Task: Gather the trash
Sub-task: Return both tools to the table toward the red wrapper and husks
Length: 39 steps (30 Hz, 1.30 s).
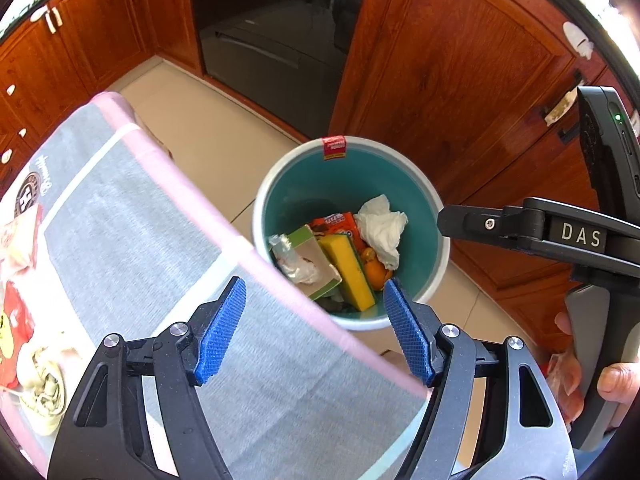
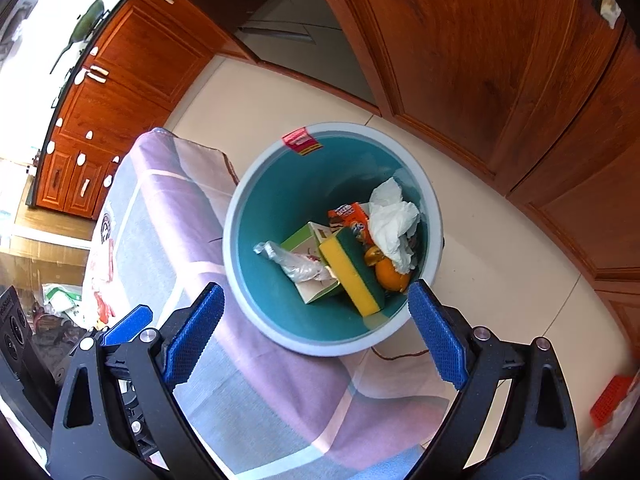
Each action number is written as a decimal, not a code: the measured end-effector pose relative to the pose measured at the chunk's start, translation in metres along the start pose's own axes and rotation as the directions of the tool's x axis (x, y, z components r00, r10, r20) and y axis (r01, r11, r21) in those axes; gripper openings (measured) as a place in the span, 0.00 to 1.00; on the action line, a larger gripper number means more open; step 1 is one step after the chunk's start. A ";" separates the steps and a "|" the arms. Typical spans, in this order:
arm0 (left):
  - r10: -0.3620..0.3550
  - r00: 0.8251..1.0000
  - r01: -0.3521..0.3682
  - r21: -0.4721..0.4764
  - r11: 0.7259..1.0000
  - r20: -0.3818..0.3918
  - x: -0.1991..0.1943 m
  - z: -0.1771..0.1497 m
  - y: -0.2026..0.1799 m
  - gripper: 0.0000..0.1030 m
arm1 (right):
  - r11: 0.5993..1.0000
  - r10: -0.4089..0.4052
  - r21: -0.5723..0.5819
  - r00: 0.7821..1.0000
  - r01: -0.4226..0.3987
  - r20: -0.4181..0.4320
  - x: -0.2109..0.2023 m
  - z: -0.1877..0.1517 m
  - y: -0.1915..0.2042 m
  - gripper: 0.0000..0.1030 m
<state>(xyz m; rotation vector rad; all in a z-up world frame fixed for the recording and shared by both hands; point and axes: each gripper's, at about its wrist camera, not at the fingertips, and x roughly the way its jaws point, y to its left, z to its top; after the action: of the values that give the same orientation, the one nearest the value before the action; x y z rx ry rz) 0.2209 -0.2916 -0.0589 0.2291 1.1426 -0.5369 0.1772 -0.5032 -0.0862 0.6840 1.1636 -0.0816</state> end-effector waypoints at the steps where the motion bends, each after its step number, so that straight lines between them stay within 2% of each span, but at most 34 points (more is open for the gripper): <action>1: 0.003 1.000 -0.003 -0.004 1.000 0.004 -0.004 -0.003 0.003 0.70 | 1.000 0.001 -0.004 1.000 -0.001 0.002 -0.002 -0.002 0.003 0.86; 10: 0.017 0.998 -0.013 -0.051 0.999 0.065 -0.045 -0.036 0.032 0.70 | 0.999 0.004 -0.038 1.000 -0.003 0.019 -0.017 -0.031 0.035 0.86; 16: 0.028 0.995 -0.015 -0.143 0.990 0.092 -0.073 -0.076 0.074 0.72 | 0.995 0.013 -0.104 1.000 -0.013 0.007 -0.020 -0.056 0.076 0.86; 20: 0.063 0.988 -0.035 -0.198 0.980 0.138 -0.095 -0.103 0.106 0.91 | 0.987 0.010 -0.163 1.000 -0.010 -0.002 -0.021 -0.072 0.113 0.86; 26: 0.110 0.977 -0.056 -0.274 0.960 0.185 -0.127 -0.139 0.162 0.95 | 0.967 0.013 -0.255 0.999 -0.021 -0.033 -0.011 -0.099 0.176 0.86; 31: 0.155 0.972 -0.089 -0.336 0.938 0.176 -0.144 -0.169 0.210 0.96 | 0.945 -0.004 -0.328 0.997 -0.020 -0.075 0.009 -0.123 0.228 0.86; 39: 0.225 0.969 -0.164 -0.410 0.897 0.105 -0.146 -0.210 0.288 0.96 | 0.912 -0.034 -0.409 0.986 -0.036 -0.162 0.064 -0.153 0.301 0.86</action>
<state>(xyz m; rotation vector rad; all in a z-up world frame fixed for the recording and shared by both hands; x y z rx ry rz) 0.1561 0.0874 -0.0404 -0.0512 1.0425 -0.1314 0.1990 -0.1634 -0.0387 0.3196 1.2896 0.2223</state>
